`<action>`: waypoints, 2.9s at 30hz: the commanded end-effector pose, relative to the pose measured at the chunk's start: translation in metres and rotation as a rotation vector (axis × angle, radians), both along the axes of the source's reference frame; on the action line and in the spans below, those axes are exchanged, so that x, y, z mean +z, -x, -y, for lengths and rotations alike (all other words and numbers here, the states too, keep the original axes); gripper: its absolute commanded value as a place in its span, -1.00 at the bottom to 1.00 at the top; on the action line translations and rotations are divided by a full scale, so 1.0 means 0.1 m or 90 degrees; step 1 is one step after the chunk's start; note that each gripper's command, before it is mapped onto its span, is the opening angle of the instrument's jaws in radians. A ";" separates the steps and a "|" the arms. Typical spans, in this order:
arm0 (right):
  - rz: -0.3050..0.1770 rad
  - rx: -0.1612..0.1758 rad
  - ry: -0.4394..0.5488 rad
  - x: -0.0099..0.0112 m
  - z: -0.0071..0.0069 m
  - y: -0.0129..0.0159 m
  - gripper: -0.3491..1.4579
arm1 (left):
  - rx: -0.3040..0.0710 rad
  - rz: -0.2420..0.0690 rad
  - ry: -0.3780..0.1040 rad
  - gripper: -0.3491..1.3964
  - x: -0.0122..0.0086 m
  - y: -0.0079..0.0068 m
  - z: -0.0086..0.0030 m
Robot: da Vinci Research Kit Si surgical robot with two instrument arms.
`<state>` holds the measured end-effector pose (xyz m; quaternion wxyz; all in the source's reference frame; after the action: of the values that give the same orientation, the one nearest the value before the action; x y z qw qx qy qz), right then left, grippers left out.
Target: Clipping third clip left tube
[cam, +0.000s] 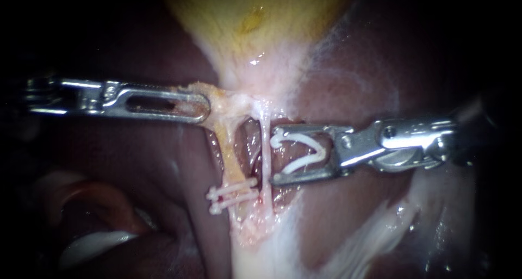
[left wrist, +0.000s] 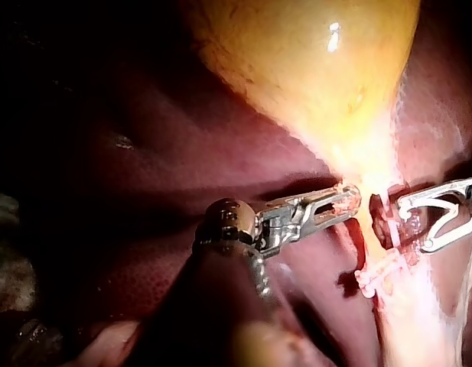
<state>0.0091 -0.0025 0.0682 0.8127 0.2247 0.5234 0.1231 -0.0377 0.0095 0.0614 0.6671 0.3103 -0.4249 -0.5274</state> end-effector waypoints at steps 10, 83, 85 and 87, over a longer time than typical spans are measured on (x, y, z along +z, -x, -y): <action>0.005 0.004 -0.011 0.041 0.008 -0.024 -0.06 | 0.002 0.002 -0.001 -1.00 -0.004 0.001 0.003; -0.145 0.036 -0.259 0.069 -0.012 -0.086 -0.20 | 0.003 0.004 -0.004 -1.00 0.005 0.003 0.000; -0.145 0.035 -0.259 0.068 -0.012 -0.084 -0.22 | 0.003 0.005 -0.004 -1.00 0.005 0.003 0.000; -0.146 0.034 -0.259 0.068 -0.011 -0.082 -0.25 | 0.003 0.005 -0.004 -1.00 0.005 0.003 0.000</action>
<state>0.0173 -0.0015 0.0749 0.6821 0.3830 0.5821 0.2218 -0.0379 0.0095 0.0620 0.6660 0.3156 -0.4244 -0.5261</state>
